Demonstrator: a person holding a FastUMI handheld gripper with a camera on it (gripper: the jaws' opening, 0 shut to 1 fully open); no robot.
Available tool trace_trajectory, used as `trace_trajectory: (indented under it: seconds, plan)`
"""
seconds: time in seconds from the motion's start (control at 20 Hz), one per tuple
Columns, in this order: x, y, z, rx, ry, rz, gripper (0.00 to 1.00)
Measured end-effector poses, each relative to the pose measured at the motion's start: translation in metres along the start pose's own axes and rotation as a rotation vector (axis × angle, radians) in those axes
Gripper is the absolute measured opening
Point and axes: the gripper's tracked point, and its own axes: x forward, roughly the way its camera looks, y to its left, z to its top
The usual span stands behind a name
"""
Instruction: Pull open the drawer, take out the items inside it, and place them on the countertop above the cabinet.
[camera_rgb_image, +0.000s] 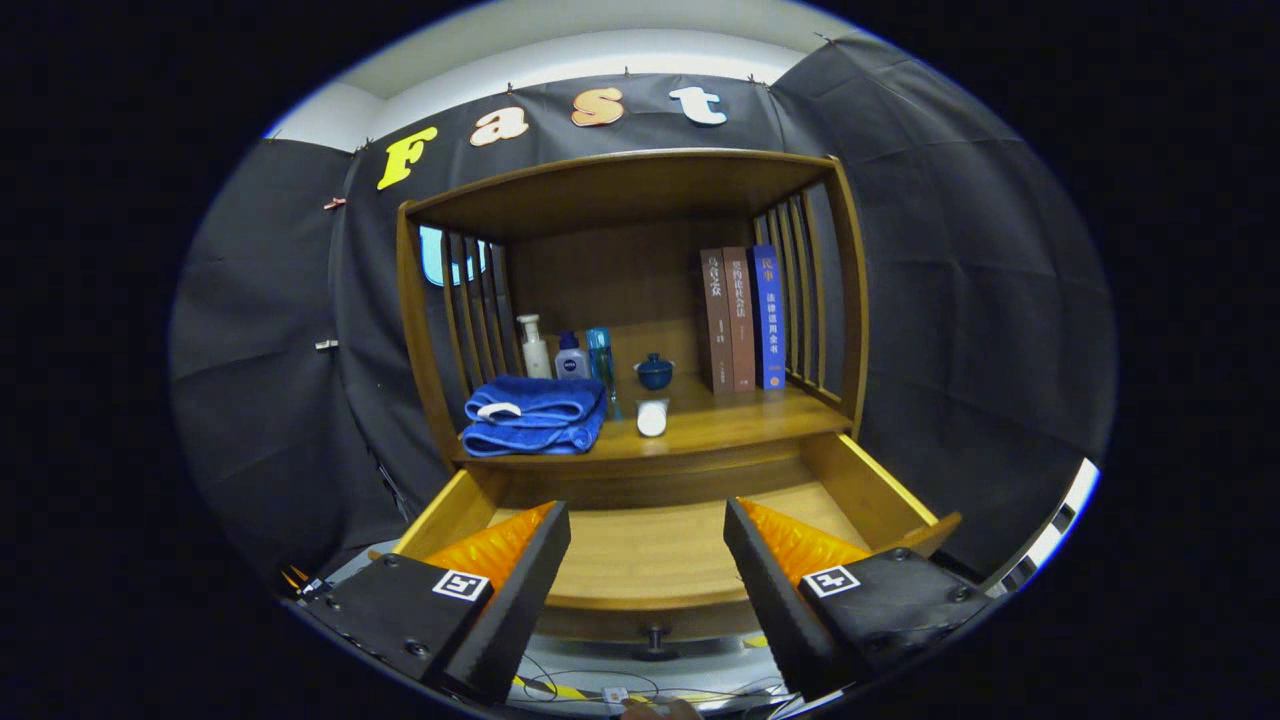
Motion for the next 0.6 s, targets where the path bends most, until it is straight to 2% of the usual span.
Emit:
trace_trajectory:
  seconds: [0.3, 0.6]
  plan:
    - [-0.001, -0.005, -0.074, 0.001, 0.101, -0.016, 0.98]
    - [0.018, -0.006, -0.110, 0.011, 0.150, -0.007, 0.98]
